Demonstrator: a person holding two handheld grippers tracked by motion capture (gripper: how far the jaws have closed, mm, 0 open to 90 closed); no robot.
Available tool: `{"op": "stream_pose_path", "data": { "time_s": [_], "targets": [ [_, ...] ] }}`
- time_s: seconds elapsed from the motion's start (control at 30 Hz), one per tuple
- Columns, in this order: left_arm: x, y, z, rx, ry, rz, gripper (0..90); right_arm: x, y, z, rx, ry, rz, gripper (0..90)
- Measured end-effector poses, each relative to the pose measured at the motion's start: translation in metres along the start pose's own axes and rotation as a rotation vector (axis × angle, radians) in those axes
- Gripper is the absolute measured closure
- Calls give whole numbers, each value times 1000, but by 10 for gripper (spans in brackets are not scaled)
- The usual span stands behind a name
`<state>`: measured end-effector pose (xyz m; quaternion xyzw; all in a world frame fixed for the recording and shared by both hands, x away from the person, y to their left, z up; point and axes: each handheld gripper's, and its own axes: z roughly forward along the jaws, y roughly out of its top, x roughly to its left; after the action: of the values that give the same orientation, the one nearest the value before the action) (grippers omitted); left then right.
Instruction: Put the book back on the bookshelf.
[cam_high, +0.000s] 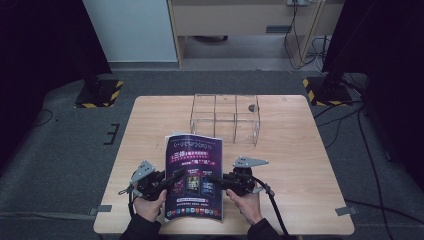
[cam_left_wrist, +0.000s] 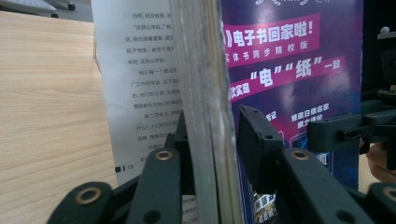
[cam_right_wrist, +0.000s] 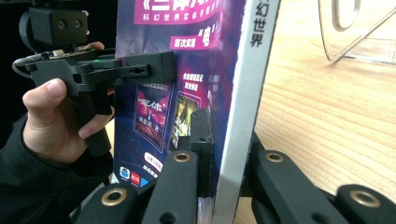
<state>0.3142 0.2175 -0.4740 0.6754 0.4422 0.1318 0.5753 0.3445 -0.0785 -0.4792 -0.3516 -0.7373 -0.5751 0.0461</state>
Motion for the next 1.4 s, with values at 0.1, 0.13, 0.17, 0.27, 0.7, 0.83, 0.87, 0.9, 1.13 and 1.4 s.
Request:
{"op": "stream_pose_path", "data": {
  "time_s": [0.1,0.13,0.17,0.27,0.7,0.83,0.87,0.9,1.13,1.4],
  "targets": [
    [2,0,0,-8,12,-3,608,2,2,-2,-3,1,-9,829],
    [3,-1,0,-11,11,-8,593,2,3,-2,-3,1,-12,829],
    [4,0,-1,-12,13,-11,576,3,4,-2,-3,2,-17,830],
    [5,0,-2,-17,19,-9,519,6,7,-4,-6,14,-24,830],
    [16,2,-12,-53,165,1,313,12,20,-13,-51,10,-48,830],
    [25,-2,-11,-24,227,-17,293,12,27,-20,-74,3,-58,830],
    [27,-3,-11,-17,242,-19,291,13,29,-21,-78,-2,-62,830],
    [30,-4,-11,-4,262,-24,288,14,30,-23,-82,-5,-67,830],
    [53,-16,-5,129,403,-62,251,17,46,-36,-125,-43,-99,830],
    [65,-25,0,223,503,-47,222,15,61,-54,-176,-97,-117,830]
  ]
}}
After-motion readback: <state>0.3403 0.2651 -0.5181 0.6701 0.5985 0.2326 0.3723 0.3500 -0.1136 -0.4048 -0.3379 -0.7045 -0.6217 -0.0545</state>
